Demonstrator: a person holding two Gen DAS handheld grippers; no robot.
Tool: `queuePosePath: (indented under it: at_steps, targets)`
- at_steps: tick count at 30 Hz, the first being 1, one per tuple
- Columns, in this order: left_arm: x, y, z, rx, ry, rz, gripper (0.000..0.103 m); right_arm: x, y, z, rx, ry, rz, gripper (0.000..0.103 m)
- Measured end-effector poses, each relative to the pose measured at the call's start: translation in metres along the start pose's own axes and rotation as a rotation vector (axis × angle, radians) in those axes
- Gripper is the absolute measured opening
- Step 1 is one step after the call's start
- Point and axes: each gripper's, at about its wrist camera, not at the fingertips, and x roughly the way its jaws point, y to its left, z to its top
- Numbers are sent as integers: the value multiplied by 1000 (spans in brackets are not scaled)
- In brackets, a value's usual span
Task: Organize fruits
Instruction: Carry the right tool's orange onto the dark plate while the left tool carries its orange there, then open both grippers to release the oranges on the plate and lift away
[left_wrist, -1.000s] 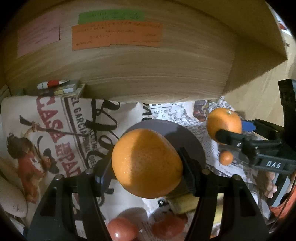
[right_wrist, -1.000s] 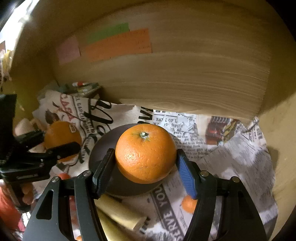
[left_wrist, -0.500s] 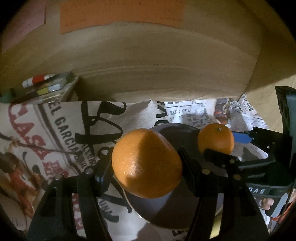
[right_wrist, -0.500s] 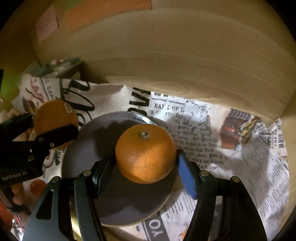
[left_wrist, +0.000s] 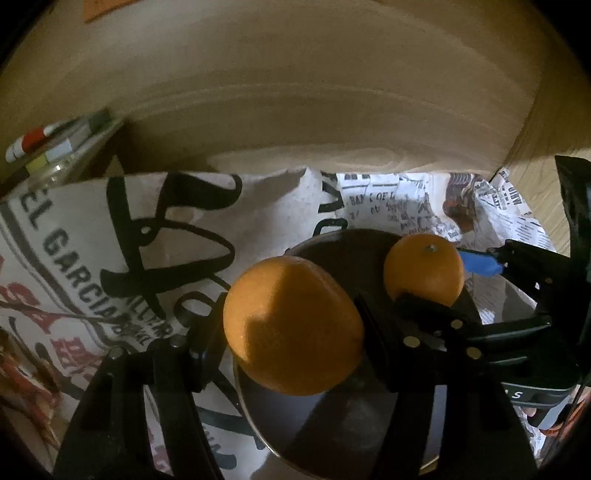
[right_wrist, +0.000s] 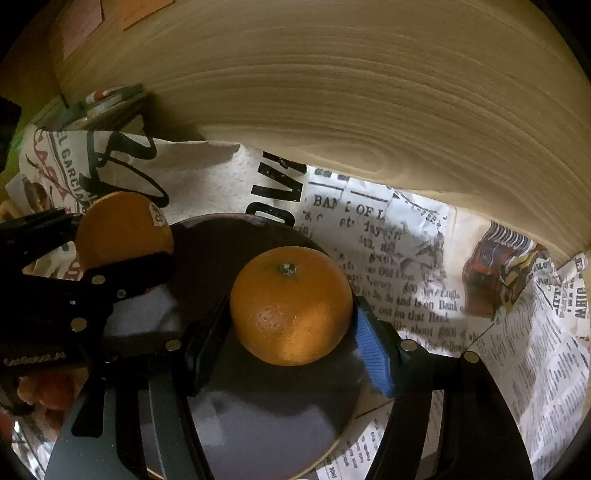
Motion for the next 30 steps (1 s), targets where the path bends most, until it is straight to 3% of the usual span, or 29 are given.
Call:
queuePosePath:
  at_steps: [4, 7, 11, 16, 24, 30]
  targets:
    - [-4, 1, 2, -12, -20, -8, 68, 2, 0, 0, -2, 3, -2, 64]
    - [-20, -7, 3, 26, -78, 16, 75, 2, 1, 2, 3, -5, 7, 72]
    - [-41, -16, 1, 73, -133, 47, 75, -12, 2, 6, -7, -30, 0, 75]
    - [-74, -11, -5, 63, -180, 30, 75, -34, 8, 4, -18, -71, -14, 78]
    - [-133, 2, -37, 28, -253, 29, 83, -97, 16, -16, -26, -157, -8, 81]
    - [-151, 15, -70, 1, -254, 49, 87, -133, 26, -37, -31, -237, -21, 85]
